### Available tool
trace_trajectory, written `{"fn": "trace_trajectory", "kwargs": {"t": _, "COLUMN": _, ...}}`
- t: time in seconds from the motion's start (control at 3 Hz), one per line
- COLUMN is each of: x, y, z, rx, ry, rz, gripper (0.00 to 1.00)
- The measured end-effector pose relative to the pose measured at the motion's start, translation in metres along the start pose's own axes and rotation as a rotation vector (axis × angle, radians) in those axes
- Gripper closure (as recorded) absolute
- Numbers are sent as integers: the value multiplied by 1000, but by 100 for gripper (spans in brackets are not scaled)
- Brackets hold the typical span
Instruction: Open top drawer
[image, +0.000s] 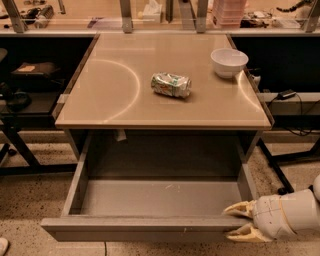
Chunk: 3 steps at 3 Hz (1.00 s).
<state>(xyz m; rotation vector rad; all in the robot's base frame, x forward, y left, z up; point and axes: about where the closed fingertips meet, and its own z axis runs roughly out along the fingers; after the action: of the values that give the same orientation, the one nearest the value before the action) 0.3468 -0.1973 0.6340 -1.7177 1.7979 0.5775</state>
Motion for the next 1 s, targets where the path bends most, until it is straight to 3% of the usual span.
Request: {"fn": "trace_trajectory", "kwargs": {"t": 1.0, "x": 0, "y": 0, "z": 0, "rx": 0, "ry": 0, "rz": 0, "gripper": 15}}
